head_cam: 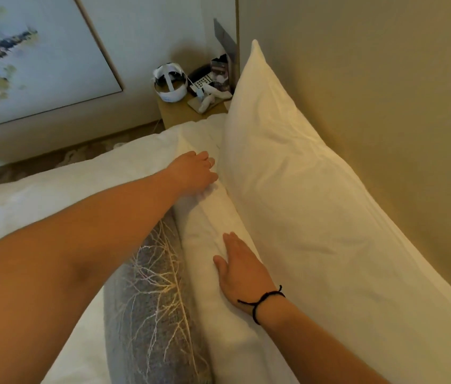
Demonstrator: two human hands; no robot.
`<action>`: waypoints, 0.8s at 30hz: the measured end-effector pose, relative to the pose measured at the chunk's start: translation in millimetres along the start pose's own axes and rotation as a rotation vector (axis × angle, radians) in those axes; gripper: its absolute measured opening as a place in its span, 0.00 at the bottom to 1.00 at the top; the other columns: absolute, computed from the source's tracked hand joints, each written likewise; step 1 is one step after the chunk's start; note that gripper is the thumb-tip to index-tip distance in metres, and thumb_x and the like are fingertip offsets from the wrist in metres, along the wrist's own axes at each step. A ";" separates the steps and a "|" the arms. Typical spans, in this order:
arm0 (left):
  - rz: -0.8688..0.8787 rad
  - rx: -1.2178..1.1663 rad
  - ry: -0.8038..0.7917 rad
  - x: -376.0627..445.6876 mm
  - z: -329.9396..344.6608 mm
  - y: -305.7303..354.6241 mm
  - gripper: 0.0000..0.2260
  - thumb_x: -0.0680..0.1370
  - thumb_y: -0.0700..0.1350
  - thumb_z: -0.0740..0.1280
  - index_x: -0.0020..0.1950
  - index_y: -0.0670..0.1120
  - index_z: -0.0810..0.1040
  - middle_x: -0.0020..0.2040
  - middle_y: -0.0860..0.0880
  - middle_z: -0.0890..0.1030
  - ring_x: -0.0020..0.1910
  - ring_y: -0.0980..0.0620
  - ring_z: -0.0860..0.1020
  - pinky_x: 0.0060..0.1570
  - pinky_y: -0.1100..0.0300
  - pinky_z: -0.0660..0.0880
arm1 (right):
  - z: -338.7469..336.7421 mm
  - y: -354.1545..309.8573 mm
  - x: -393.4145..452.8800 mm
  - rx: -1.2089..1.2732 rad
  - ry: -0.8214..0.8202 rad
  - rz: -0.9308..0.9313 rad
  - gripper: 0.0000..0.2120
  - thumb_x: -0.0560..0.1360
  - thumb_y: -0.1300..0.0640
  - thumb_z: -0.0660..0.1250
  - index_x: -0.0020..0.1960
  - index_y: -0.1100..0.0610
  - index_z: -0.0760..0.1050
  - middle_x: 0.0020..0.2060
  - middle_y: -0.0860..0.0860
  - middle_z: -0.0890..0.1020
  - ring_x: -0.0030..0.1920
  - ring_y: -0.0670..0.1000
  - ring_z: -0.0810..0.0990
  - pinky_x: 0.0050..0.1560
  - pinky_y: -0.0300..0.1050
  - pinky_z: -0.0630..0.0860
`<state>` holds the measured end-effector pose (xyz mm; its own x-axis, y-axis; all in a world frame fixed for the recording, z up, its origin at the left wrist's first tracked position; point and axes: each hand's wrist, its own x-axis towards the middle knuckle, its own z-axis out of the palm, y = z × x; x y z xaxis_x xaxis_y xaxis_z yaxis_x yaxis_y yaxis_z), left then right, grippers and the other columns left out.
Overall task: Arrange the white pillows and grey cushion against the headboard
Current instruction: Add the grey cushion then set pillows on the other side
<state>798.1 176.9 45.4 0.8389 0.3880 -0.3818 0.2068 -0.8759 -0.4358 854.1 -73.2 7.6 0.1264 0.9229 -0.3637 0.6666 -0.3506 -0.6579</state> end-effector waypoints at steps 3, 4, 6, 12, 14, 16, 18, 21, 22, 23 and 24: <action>-0.124 0.051 -0.046 12.2 4.2 -19.0 0.15 0.80 0.53 0.62 0.67 0.54 0.73 0.65 0.46 0.71 0.65 0.45 0.67 0.56 0.53 0.67 | -0.1 2.9 19.5 -0.015 -0.032 -0.024 0.28 0.84 0.46 0.49 0.80 0.54 0.46 0.79 0.50 0.48 0.78 0.49 0.47 0.74 0.40 0.45; -0.165 0.054 -0.054 16.2 5.2 -24.3 0.15 0.80 0.53 0.62 0.67 0.54 0.74 0.65 0.46 0.72 0.64 0.45 0.67 0.57 0.52 0.67 | 0.3 3.6 24.3 -0.036 -0.031 -0.032 0.27 0.84 0.47 0.48 0.80 0.54 0.45 0.79 0.50 0.47 0.78 0.50 0.47 0.74 0.40 0.44; -0.245 0.002 -0.038 25.4 4.0 -34.1 0.14 0.82 0.52 0.59 0.66 0.52 0.74 0.62 0.46 0.74 0.62 0.44 0.70 0.57 0.51 0.67 | 2.3 4.0 30.3 -0.093 -0.016 -0.053 0.26 0.84 0.50 0.47 0.79 0.54 0.43 0.79 0.51 0.45 0.78 0.51 0.46 0.74 0.40 0.42; -0.404 -0.362 0.212 56.4 12.9 -24.0 0.12 0.83 0.50 0.56 0.60 0.50 0.77 0.52 0.49 0.79 0.50 0.46 0.78 0.50 0.51 0.73 | 21.8 15.1 30.7 -0.227 0.094 -0.009 0.27 0.84 0.52 0.43 0.78 0.55 0.36 0.78 0.51 0.39 0.78 0.52 0.39 0.77 0.45 0.39; -0.513 -0.402 0.084 61.3 29.2 -5.7 0.14 0.83 0.50 0.55 0.65 0.50 0.75 0.61 0.45 0.76 0.61 0.42 0.74 0.60 0.43 0.72 | 26.4 18.7 28.0 -0.237 0.117 -0.008 0.26 0.84 0.52 0.42 0.78 0.55 0.36 0.79 0.51 0.40 0.78 0.51 0.38 0.76 0.44 0.37; -0.571 -0.466 -0.121 67.0 40.9 7.1 0.19 0.83 0.50 0.55 0.75 0.51 0.65 0.75 0.42 0.63 0.76 0.37 0.57 0.69 0.32 0.59 | 28.3 20.0 25.7 -0.205 0.115 -0.011 0.26 0.84 0.52 0.43 0.78 0.56 0.37 0.79 0.51 0.41 0.78 0.50 0.39 0.76 0.42 0.36; -0.583 -0.527 -0.228 69.3 45.6 7.8 0.28 0.82 0.48 0.58 0.80 0.52 0.51 0.81 0.44 0.49 0.79 0.40 0.41 0.71 0.29 0.46 | 28.8 20.1 22.6 -0.191 0.104 -0.015 0.26 0.84 0.52 0.43 0.79 0.56 0.38 0.79 0.51 0.42 0.78 0.49 0.40 0.76 0.41 0.37; -0.566 -0.570 -0.248 59.7 44.1 -5.9 0.35 0.80 0.51 0.61 0.81 0.52 0.44 0.82 0.47 0.43 0.79 0.43 0.37 0.74 0.34 0.43 | 25.2 17.8 15.3 -0.253 0.077 0.002 0.26 0.84 0.52 0.43 0.79 0.58 0.38 0.79 0.53 0.43 0.78 0.49 0.41 0.76 0.40 0.39; -0.554 -0.614 -0.253 52.8 41.4 -11.4 0.35 0.80 0.54 0.61 0.81 0.52 0.44 0.81 0.47 0.42 0.79 0.43 0.38 0.75 0.36 0.44 | 22.7 15.6 12.8 -0.265 0.063 0.011 0.27 0.84 0.52 0.43 0.78 0.59 0.38 0.79 0.53 0.43 0.78 0.50 0.42 0.76 0.40 0.39; -0.535 -0.679 -0.258 43.3 37.3 -16.3 0.35 0.80 0.56 0.61 0.81 0.52 0.46 0.81 0.48 0.41 0.79 0.43 0.38 0.75 0.37 0.46 | 20.0 12.1 9.8 -0.262 0.044 0.020 0.27 0.84 0.52 0.44 0.78 0.59 0.38 0.79 0.53 0.43 0.78 0.50 0.42 0.76 0.40 0.39; -0.513 -0.750 -0.252 31.3 32.4 -20.0 0.35 0.80 0.58 0.61 0.81 0.52 0.48 0.82 0.48 0.42 0.79 0.42 0.40 0.76 0.37 0.48 | 17.3 7.5 6.2 -0.243 0.037 0.020 0.27 0.84 0.52 0.45 0.79 0.58 0.39 0.79 0.53 0.44 0.78 0.49 0.42 0.76 0.40 0.40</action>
<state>803.9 215.8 15.8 0.4400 0.7514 -0.4917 0.8646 -0.5025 0.0058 847.1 -72.8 -10.9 0.1648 0.9230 -0.3476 0.8200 -0.3241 -0.4717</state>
